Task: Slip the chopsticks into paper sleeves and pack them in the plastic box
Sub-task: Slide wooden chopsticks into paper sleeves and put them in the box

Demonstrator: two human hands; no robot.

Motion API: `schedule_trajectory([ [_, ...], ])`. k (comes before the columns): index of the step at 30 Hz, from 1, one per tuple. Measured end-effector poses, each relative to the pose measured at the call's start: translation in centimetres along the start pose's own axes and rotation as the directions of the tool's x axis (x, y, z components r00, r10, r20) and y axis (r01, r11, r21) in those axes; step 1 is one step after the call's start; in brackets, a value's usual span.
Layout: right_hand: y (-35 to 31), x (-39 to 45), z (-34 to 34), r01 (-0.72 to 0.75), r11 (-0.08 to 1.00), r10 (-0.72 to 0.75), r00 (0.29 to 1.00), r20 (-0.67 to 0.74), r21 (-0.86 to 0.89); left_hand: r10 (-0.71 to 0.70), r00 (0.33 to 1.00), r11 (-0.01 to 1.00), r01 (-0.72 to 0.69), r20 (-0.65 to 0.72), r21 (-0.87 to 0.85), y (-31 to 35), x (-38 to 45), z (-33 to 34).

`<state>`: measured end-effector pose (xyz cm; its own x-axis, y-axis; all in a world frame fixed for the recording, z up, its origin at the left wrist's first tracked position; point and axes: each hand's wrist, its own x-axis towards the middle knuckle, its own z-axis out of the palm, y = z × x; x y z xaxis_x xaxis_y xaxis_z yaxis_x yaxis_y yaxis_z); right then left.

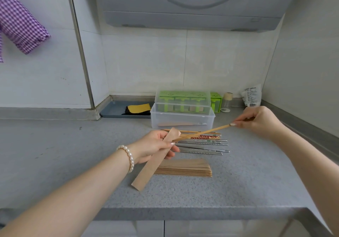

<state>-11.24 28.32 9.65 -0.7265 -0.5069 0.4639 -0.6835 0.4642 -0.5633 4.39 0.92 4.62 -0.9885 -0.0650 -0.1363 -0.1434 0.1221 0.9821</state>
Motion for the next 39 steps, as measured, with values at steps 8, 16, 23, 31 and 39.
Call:
schedule_trajectory([
  [8, -0.1, 0.0, -0.6, 0.024, 0.999, -0.027, 0.998, -0.062, -0.040, 0.055, 0.997, 0.989, -0.047, -0.056, 0.137, -0.2, 0.0, -0.2],
  [16, -0.8, -0.3, 0.0, 0.092, 0.984, -0.112, 0.986, -0.127, -0.154, 0.080, 0.991, 0.974, -0.054, -0.109, 0.220, -0.4, 0.2, 0.2],
  [23, -1.2, -0.6, 0.4, 0.186, 0.956, -0.224, 0.962, -0.155, -0.226, 0.092, 0.988, 0.966, -0.060, -0.120, 0.252, -0.4, 0.1, 0.2],
  [31, -1.6, -0.9, 0.4, 0.253, 0.916, -0.313, 0.936, -0.160, -0.310, 0.057, 0.989, 0.970, -0.021, -0.139, 0.244, -0.5, 0.2, 0.3],
  [39, -1.4, -0.6, -0.1, 0.205, 0.946, -0.241, 0.963, -0.121, -0.251, 0.056, 0.995, 0.927, -0.020, -0.086, 0.375, -0.2, 0.1, 0.3],
])
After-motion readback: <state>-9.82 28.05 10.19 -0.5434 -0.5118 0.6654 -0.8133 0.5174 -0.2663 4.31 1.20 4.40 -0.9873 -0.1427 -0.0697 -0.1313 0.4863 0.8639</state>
